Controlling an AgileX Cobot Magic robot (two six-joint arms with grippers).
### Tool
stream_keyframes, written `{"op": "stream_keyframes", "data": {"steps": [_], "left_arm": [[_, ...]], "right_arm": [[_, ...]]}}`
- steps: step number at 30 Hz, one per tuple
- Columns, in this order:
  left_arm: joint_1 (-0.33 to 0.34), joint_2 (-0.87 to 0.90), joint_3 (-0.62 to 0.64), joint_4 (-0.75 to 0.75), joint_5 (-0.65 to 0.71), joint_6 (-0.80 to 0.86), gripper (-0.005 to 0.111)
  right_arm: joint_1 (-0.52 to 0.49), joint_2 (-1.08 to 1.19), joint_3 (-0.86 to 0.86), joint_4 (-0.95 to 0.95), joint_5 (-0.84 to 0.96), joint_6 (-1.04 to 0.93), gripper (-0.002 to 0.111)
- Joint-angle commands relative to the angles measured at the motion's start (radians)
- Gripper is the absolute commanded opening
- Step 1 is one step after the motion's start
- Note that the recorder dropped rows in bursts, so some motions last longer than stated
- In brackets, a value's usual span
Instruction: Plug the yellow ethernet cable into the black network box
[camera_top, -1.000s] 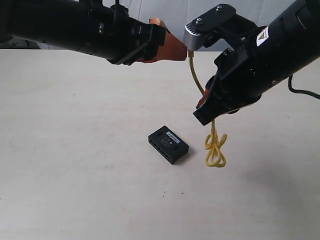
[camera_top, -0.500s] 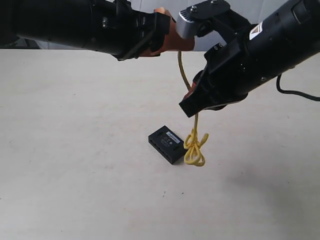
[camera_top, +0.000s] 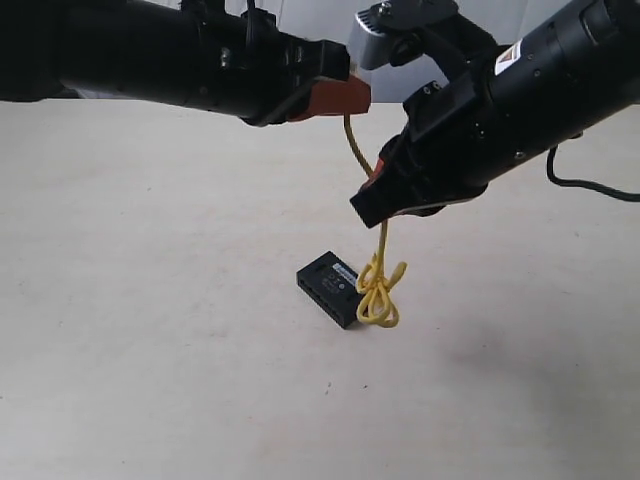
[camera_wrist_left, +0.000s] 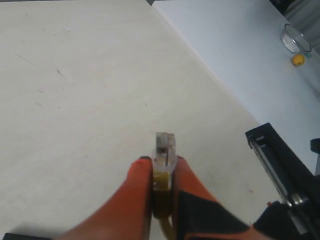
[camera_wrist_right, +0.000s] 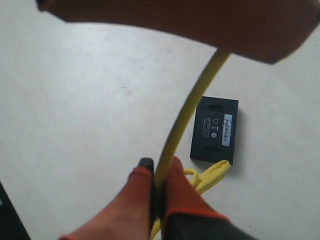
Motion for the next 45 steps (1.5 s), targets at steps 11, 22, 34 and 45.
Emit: {"op": "stream_keyframes", "data": {"steps": [11, 22, 34, 45], "left_arm": [[0.243, -0.009, -0.024, 0.067, 0.316, 0.022, 0.000], [0.478, 0.027, -0.107, 0.165, 0.624, -0.020, 0.000], [0.478, 0.131, -0.107, 0.444, 0.624, -0.051, 0.000], [0.478, 0.343, -0.107, 0.382, 0.624, 0.075, 0.000]], "right_arm": [[-0.001, -0.078, -0.026, -0.009, 0.008, 0.081, 0.076], [-0.001, -0.107, -0.055, -0.310, 0.104, 0.240, 0.060], [-0.107, -0.058, 0.061, -0.392, 0.081, 0.221, 0.000], [-0.157, 0.191, 0.098, -0.224, -0.051, 0.048, 0.000]]}}
